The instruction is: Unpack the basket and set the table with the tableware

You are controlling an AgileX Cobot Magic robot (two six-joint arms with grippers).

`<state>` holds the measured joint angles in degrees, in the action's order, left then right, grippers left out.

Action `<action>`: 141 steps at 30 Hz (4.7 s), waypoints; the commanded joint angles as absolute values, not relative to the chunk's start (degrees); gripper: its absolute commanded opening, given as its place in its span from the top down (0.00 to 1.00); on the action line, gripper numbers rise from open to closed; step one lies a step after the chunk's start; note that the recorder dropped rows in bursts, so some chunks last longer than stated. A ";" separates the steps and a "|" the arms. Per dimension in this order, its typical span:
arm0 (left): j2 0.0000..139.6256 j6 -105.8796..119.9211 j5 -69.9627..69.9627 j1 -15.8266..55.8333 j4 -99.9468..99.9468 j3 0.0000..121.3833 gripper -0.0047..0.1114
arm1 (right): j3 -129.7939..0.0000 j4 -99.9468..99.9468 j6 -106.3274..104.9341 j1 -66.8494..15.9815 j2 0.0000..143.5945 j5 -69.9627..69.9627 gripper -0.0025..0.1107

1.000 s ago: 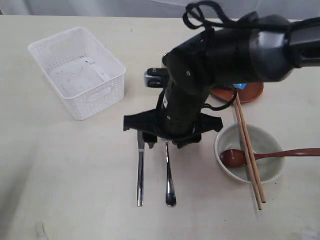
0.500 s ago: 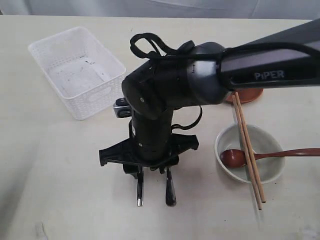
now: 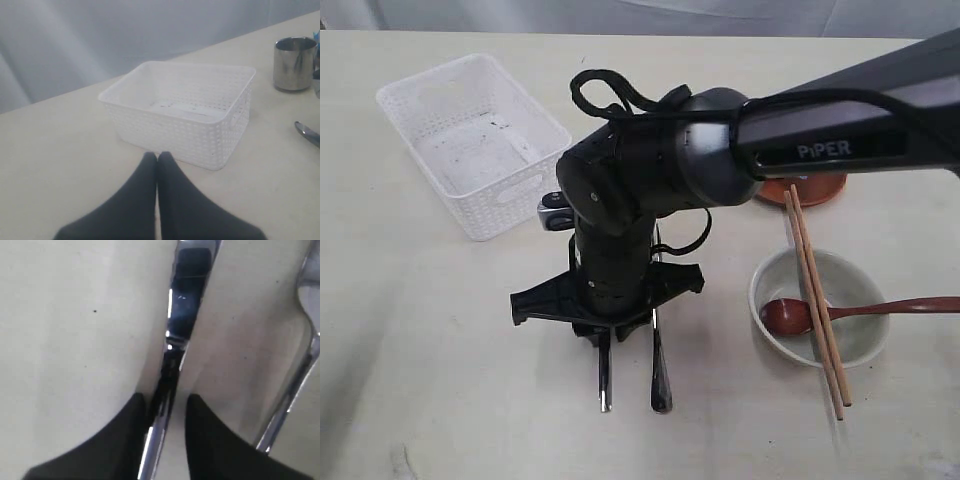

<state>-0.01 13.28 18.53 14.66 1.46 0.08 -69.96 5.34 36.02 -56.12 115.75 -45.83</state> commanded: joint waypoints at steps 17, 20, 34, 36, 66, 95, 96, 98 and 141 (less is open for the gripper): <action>0.00 13.02 18.39 15.02 1.80 0.00 0.96 | -65.67 1.55 44.37 -56.15 111.45 -45.23 0.98; 0.00 13.02 18.39 15.02 1.80 0.00 0.96 | -65.67 0.40 44.87 -56.15 111.32 -45.32 0.98; 0.00 13.02 18.39 15.02 1.80 0.00 0.96 | -62.89 -1.80 52.05 -56.15 111.08 -40.65 0.98; 0.00 13.02 18.39 15.02 1.80 0.00 0.96 | -62.89 -1.51 52.21 -56.15 111.08 -40.79 0.98; 0.00 13.02 18.39 15.02 1.80 0.00 0.96 | -64.18 -37.02 51.56 -56.04 71.89 -47.91 0.98; 0.00 13.02 18.39 14.92 1.79 0.00 0.96 | -40.45 -48.49 61.94 -56.04 4.67 -40.96 0.98; 0.00 13.02 18.39 14.92 1.79 0.00 0.96 | -40.45 -48.49 61.94 -56.04 2.38 -40.96 0.98; 0.00 13.02 18.39 14.92 1.79 0.00 0.96 | -40.45 -48.49 61.94 -56.04 0.00 -40.96 0.98; 0.00 13.02 18.39 14.91 1.47 0.00 0.96 | 0.00 10.12 -12.65 -4.10 0.00 -17.20 0.98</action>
